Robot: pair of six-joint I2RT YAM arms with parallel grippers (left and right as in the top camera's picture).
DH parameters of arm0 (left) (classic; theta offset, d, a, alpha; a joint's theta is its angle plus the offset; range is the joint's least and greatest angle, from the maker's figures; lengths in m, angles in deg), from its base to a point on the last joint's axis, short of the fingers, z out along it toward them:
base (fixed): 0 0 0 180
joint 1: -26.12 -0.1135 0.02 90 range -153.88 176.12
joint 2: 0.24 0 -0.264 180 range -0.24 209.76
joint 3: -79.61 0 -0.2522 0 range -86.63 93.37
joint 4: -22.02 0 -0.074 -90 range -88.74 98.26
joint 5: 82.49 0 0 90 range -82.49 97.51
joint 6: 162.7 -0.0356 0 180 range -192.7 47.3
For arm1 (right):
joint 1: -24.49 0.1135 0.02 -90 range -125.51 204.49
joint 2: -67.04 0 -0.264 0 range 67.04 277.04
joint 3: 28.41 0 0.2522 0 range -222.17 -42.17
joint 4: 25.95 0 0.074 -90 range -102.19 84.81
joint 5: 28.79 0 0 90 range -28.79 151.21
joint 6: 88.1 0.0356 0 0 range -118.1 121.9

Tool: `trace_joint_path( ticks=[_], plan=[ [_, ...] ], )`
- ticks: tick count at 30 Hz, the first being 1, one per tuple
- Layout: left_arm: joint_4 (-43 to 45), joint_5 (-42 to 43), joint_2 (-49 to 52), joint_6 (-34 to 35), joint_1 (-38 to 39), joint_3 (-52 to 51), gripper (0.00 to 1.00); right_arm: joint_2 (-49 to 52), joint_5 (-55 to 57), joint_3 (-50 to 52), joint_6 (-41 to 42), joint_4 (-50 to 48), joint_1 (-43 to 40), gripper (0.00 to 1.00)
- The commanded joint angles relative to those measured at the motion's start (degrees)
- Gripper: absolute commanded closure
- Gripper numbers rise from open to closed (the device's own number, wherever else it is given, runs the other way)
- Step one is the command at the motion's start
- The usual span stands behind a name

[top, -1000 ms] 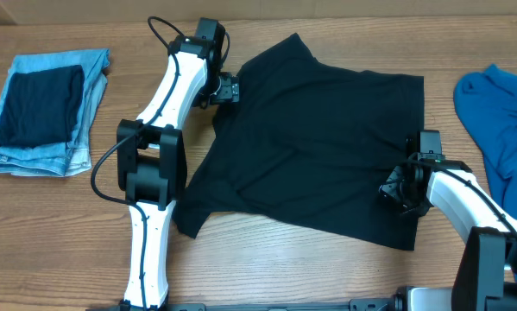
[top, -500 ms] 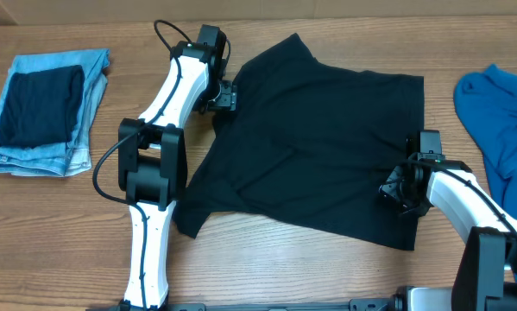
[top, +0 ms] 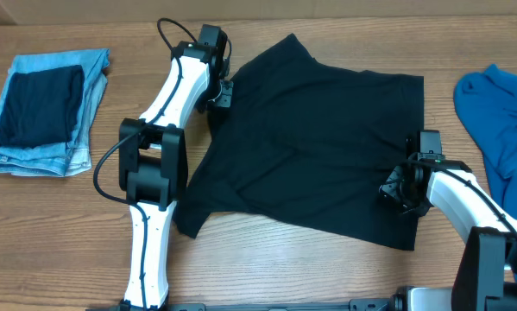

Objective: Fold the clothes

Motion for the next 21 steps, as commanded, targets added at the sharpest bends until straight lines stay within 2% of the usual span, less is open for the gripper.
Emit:
trace_joint_path(
  ticks=[1,11,13,16,18,21],
  plan=[
    [2.95,-9.14,1.25,-6.01,0.07,-0.13,0.95,0.68,-0.24,0.74,0.07,-0.39,-0.07,0.43],
    [15.30,-22.40,1.25,-16.94,0.07,-0.02,0.89,0.68,-0.22,0.74,0.07,-0.57,-0.07,0.42],
    [17.86,-24.79,1.25,-19.04,0.07,-0.02,0.85,0.68,-0.22,0.74,0.07,-0.59,-0.07,0.42],
    [21.27,-25.83,1.25,-22.64,0.07,-0.02,0.67,0.68,-0.22,0.74,0.07,-0.59,-0.07,0.43],
    [23.08,-26.32,1.25,-23.96,0.07,-0.04,0.43,0.68,-0.22,0.74,0.07,-0.57,-0.07,0.42],
    [25.42,-29.49,1.25,-24.00,0.07,0.04,0.20,0.68,-0.22,0.74,0.07,-0.59,-0.07,0.43]
  ],
)
